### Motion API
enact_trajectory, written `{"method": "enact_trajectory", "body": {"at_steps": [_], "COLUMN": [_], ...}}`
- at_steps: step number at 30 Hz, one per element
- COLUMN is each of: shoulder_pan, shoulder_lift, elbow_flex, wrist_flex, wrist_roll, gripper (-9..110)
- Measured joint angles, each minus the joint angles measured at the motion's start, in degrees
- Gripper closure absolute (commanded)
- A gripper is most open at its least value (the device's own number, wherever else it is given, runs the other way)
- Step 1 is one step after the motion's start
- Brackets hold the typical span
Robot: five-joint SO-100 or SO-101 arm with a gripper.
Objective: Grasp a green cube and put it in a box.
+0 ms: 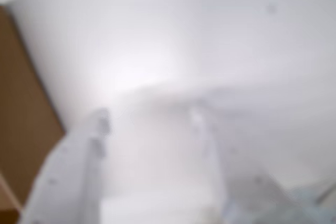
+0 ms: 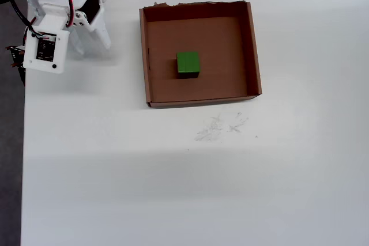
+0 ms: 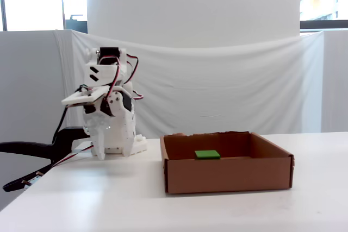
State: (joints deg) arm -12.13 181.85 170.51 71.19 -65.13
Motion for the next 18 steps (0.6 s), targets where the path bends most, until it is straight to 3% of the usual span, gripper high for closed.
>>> {"method": "enact_trajectory", "body": {"at_steps": [18], "shoulder_pan": [0.00], "shoulder_lift": [0.00], "elbow_flex": [0.00], "wrist_flex": [0.00], "wrist_roll": [0.53], "gripper": [80]}}
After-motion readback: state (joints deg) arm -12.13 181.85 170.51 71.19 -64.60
